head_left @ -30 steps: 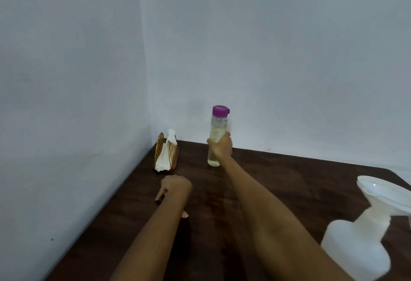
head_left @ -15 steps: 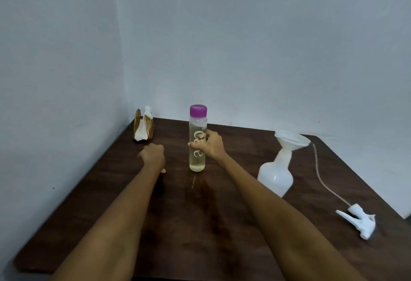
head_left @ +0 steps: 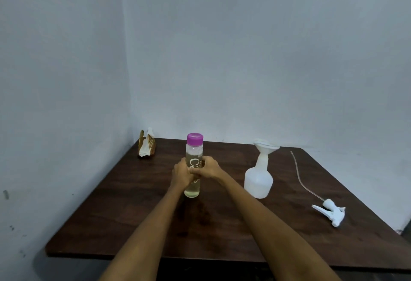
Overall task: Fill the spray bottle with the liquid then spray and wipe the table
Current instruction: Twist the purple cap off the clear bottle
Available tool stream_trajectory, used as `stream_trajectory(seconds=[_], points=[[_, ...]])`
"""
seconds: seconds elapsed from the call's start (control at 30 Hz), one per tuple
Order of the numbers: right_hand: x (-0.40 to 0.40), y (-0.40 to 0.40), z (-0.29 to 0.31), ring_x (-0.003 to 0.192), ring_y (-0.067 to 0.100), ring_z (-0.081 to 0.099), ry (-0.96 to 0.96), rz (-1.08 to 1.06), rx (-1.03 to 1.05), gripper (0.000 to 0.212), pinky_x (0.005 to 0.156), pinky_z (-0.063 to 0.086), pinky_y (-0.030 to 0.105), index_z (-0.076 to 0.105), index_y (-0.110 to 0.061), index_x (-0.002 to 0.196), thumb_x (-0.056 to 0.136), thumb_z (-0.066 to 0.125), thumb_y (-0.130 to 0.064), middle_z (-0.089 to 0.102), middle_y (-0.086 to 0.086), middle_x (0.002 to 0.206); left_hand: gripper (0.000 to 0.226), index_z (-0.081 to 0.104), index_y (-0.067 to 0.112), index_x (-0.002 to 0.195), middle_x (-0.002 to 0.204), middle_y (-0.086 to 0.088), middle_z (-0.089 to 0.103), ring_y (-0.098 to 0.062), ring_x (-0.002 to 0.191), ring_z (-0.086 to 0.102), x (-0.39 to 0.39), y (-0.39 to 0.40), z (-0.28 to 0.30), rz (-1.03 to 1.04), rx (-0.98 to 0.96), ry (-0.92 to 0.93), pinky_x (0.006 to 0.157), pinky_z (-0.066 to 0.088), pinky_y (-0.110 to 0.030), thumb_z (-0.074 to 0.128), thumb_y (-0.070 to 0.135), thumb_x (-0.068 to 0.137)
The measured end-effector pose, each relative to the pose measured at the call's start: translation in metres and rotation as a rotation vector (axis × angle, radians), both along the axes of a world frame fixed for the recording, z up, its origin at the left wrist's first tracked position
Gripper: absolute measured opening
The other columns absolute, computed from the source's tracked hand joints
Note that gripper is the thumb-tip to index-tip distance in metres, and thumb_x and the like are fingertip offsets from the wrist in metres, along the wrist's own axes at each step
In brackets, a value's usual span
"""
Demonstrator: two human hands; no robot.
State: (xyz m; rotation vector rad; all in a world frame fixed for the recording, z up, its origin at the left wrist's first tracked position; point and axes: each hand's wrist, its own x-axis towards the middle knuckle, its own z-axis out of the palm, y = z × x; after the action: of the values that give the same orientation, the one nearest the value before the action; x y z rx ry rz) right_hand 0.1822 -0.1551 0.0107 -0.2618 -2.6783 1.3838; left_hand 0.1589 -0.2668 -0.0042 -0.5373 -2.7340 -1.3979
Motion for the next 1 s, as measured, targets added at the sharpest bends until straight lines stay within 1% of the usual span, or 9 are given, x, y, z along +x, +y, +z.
stream_trajectory(seconds=[0.07, 0.17, 0.3, 0.4, 0.47, 0.53, 0.77, 0.9, 1.0], points=[[-0.003, 0.005, 0.011, 0.112, 0.028, 0.062, -0.054, 0.034, 0.007, 0.070, 0.093, 0.054, 0.039, 0.047, -0.004, 0.131, 0.071, 0.080, -0.022, 0.062, 0.014, 0.125, 0.050, 0.060, 0.008, 0.113, 0.107, -0.010, 0.068, -0.028, 0.102, 0.066, -0.001, 0.000, 0.000, -0.002, 0.019, -0.045, 0.082, 0.055, -0.033, 0.079, 0.024, 0.070], [0.001, 0.006, 0.037, 0.120, 0.029, 0.056, -0.071, 0.038, 0.003, 0.097, 0.085, 0.053, 0.031, 0.018, -0.005, 0.148, 0.075, 0.077, -0.029, 0.053, 0.016, 0.134, 0.065, 0.056, 0.006, 0.120, 0.115, -0.010, 0.066, -0.027, 0.107, 0.064, -0.009, -0.001, -0.005, -0.008, 0.050, -0.091, 0.091, 0.054, -0.038, 0.086, 0.020, 0.064], [0.000, 0.008, 0.073, 0.124, 0.030, 0.052, 0.160, -0.040, 0.156, 0.082, 0.099, 0.045, 0.037, 0.024, -0.008, 0.147, 0.084, 0.067, -0.039, 0.049, 0.017, 0.139, 0.064, 0.055, 0.004, 0.118, 0.116, -0.012, 0.066, -0.027, 0.109, 0.063, -0.015, 0.005, -0.006, 0.014, 0.025, -0.046, 0.089, 0.049, -0.031, 0.085, 0.021, 0.064], [-0.008, 0.005, 0.094, 0.115, 0.029, 0.057, 0.191, -0.026, 0.341, 0.063, 0.093, 0.048, 0.035, 0.048, -0.005, 0.132, 0.086, 0.061, -0.045, 0.058, 0.016, 0.128, 0.059, 0.058, 0.005, 0.115, 0.114, -0.009, 0.067, -0.025, 0.107, 0.064, -0.022, 0.011, -0.005, 0.029, -0.001, -0.032, 0.084, 0.046, -0.026, 0.083, 0.025, 0.065], [-0.014, -0.003, 0.102, 0.097, 0.027, 0.061, 0.133, -0.024, 0.520, 0.054, 0.076, 0.046, 0.030, 0.061, -0.002, 0.105, 0.085, 0.060, -0.052, 0.065, 0.015, 0.106, 0.057, 0.059, 0.005, 0.112, 0.112, -0.009, 0.068, -0.025, 0.105, 0.065, -0.027, 0.014, -0.007, 0.039, -0.024, -0.013, 0.084, 0.047, -0.028, 0.083, 0.027, 0.065], [-0.019, -0.013, 0.105, 0.085, 0.025, 0.056, 0.095, -0.048, 0.665, 0.053, 0.070, 0.041, 0.030, 0.057, -0.003, 0.093, 0.083, 0.059, -0.055, 0.060, 0.013, 0.093, 0.056, 0.059, 0.004, 0.112, 0.111, -0.010, 0.068, -0.027, 0.104, 0.064, -0.029, 0.016, -0.012, 0.052, -0.006, -0.004, 0.085, 0.047, -0.030, 0.083, 0.024, 0.065], [-0.036, -0.030, 0.108, 0.103, 0.027, 0.062, 0.072, -0.072, 0.894, 0.043, 0.076, 0.045, 0.030, 0.059, -0.001, 0.110, 0.085, 0.065, -0.035, 0.063, 0.013, 0.112, 0.046, 0.062, 0.011, 0.098, 0.103, -0.007, 0.071, -0.025, 0.099, 0.067, -0.033, 0.014, -0.010, 0.045, -0.025, -0.017, 0.079, 0.046, -0.026, 0.084, 0.027, 0.061], [-0.038, -0.027, 0.118, 0.081, 0.023, 0.051, -0.006, -0.017, 0.901, 0.043, 0.062, 0.037, 0.028, 0.042, -0.007, 0.066, 0.081, 0.071, -0.034, 0.056, 0.011, 0.083, 0.044, 0.063, 0.009, 0.101, 0.106, -0.009, 0.070, -0.025, 0.102, 0.066, -0.028, 0.015, -0.009, 0.039, 0.018, -0.015, 0.083, 0.046, -0.027, 0.084, 0.020, 0.063], [-0.037, -0.027, 0.121, 0.066, 0.020, 0.048, -0.035, 0.014, 0.908, 0.052, 0.049, 0.033, 0.024, 0.031, -0.013, 0.058, 0.080, 0.072, -0.035, 0.044, 0.003, 0.063, 0.051, 0.060, 0.002, 0.111, 0.112, -0.012, 0.068, -0.027, 0.108, 0.063, -0.024, 0.016, -0.008, 0.057, 0.062, -0.042, 0.088, 0.045, -0.028, 0.083, 0.014, 0.067]])
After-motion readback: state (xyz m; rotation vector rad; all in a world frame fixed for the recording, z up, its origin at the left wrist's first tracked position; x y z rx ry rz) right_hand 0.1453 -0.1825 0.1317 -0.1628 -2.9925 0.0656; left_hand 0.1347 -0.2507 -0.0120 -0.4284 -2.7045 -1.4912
